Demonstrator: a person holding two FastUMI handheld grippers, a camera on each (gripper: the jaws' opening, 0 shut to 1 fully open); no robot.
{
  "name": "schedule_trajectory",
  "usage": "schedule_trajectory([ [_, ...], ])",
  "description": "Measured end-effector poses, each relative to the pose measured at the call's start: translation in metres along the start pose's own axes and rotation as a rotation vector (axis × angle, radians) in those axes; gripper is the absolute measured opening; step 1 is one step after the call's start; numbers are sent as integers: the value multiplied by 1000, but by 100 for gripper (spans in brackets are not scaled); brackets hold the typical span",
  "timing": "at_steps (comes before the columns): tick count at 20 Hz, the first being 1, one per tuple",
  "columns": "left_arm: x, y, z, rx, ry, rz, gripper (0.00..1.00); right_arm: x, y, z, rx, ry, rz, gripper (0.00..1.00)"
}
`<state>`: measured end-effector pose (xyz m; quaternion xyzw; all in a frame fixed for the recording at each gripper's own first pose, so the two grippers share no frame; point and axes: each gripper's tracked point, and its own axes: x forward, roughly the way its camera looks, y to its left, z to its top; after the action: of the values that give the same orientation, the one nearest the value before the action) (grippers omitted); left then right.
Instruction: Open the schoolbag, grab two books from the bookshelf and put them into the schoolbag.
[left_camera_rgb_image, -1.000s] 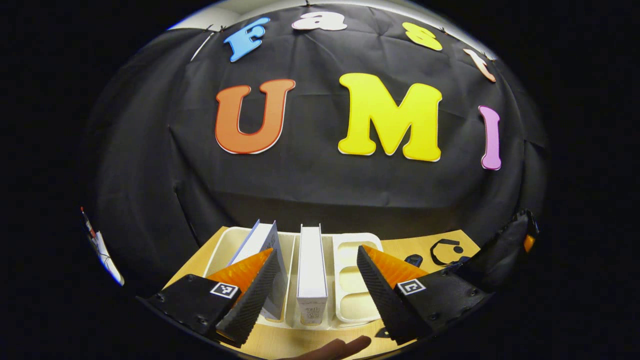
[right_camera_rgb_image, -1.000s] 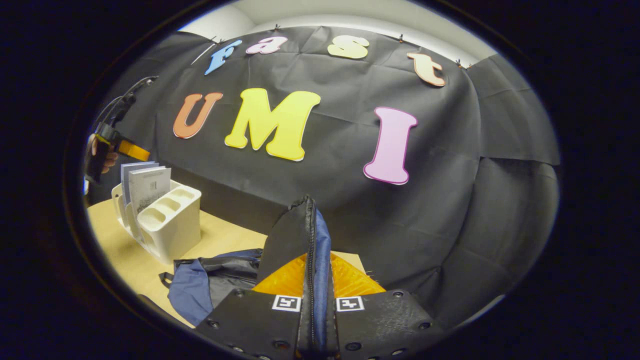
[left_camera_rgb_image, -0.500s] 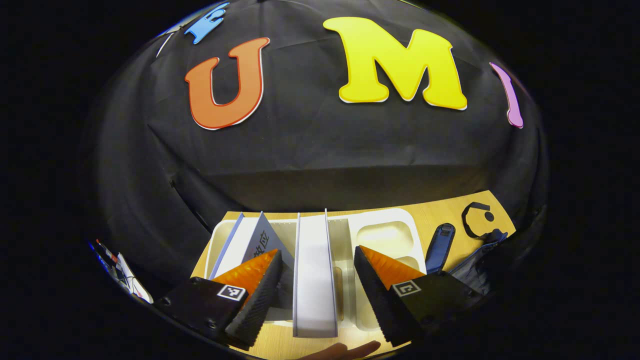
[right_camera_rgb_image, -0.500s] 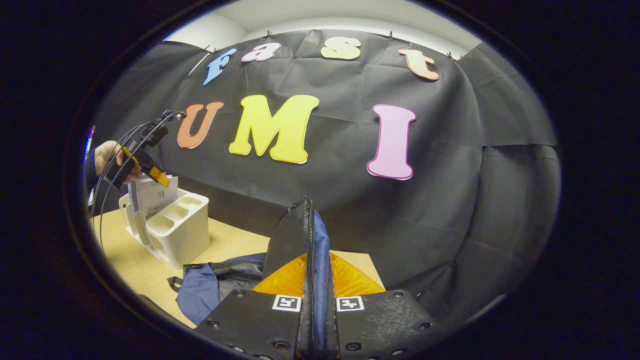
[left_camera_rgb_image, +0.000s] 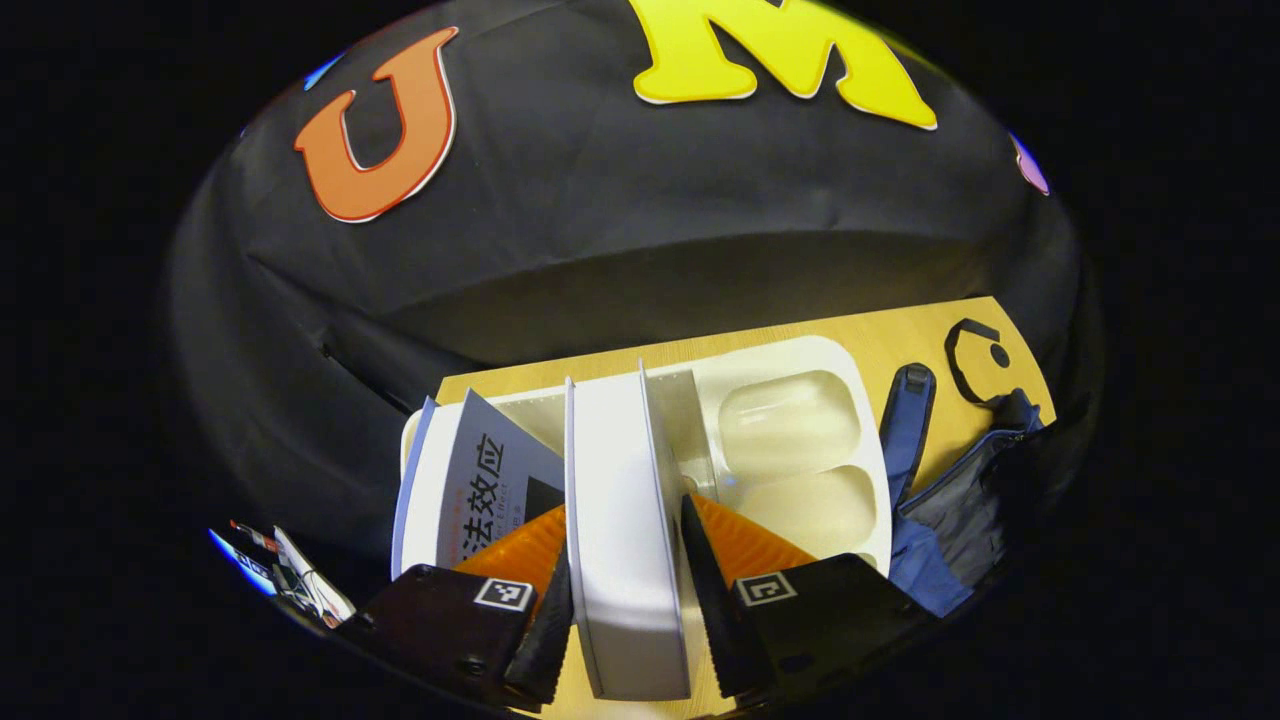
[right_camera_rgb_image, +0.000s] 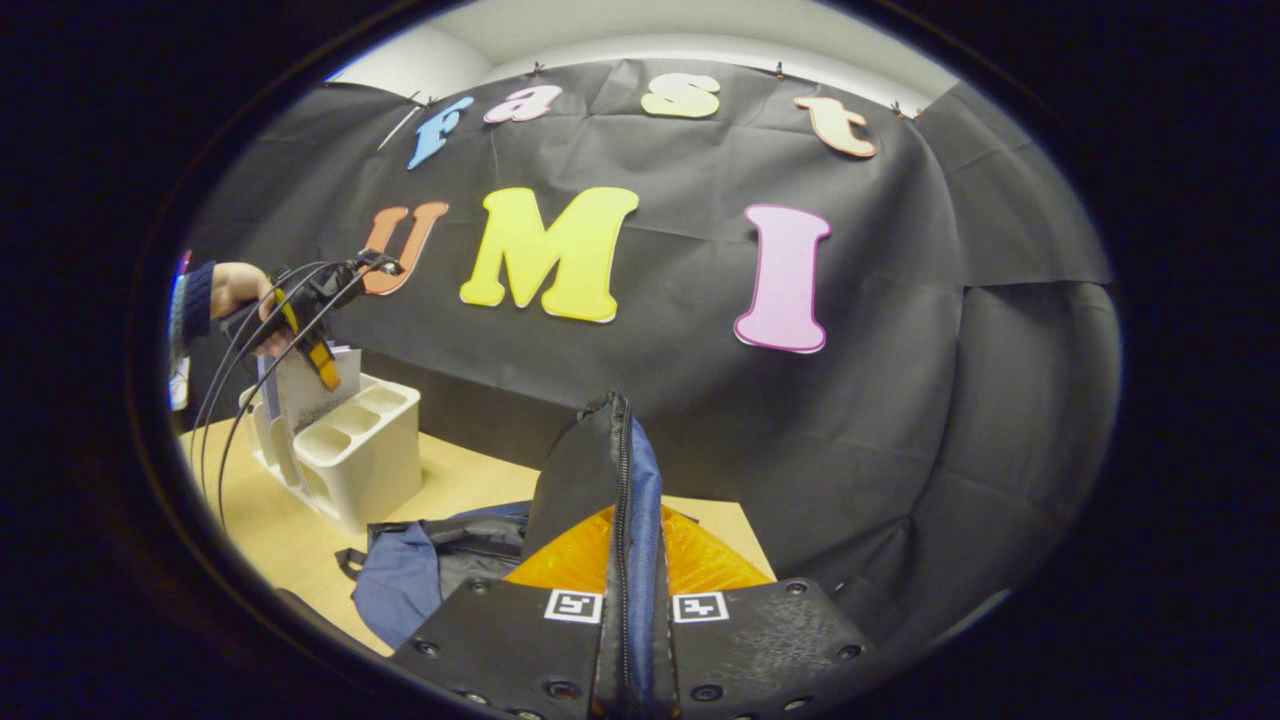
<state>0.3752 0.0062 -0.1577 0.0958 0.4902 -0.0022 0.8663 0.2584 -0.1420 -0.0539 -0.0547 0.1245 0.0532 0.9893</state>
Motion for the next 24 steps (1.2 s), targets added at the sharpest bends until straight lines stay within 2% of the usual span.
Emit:
schedule_trajectory([
  [1,0,-2,1,-1,-4,-12,56,-1,1,-1,1,0,1,12],
  [3,-4,-6,-2,-10,4,-32,52,1,1,-2,3,4,1,11],
  [5,-8,-10,-5,-23,9,-51,54,2,2,-1,6,7,1,11],
  [6,-10,-11,-6,-34,11,-58,48,2,1,-1,7,7,-1,11],
  [10,-22,-15,-16,-51,5,-111,46,2,-1,-7,3,11,-9,11],
  [11,-31,-12,-17,-44,-11,-112,46,2,-1,-7,-2,12,-9,14],
  [12,-38,-8,-21,-47,-15,-105,45,1,-1,-9,-6,12,-12,11],
  [14,-50,-6,-30,-45,-28,-114,48,2,1,-10,-12,11,-11,11],
  [15,-58,-4,-38,-53,-35,-120,45,3,5,-11,-11,11,-6,11],
  [16,-66,-4,-44,-47,-42,-125,49,3,10,-14,-12,14,0,12],
  [17,-75,-1,-51,-40,-57,-122,45,5,13,-15,-13,16,3,14],
  [18,-85,-1,-58,-31,-77,-125,45,6,14,-16,-10,19,4,14],
  [19,-96,-1,-70,-36,-89,-134,49,7,15,-16,-5,20,8,14],
  [21,-116,-4,-87,-55,-111,-157,49,8,17,-16,-2,22,10,14],
  [22,-125,-4,-95,-63,-125,-170,45,9,18,-17,2,22,10,14],
  [24,-141,-6,-113,-88,-148,-194,48,10,19,-19,16,25,11,13],
])
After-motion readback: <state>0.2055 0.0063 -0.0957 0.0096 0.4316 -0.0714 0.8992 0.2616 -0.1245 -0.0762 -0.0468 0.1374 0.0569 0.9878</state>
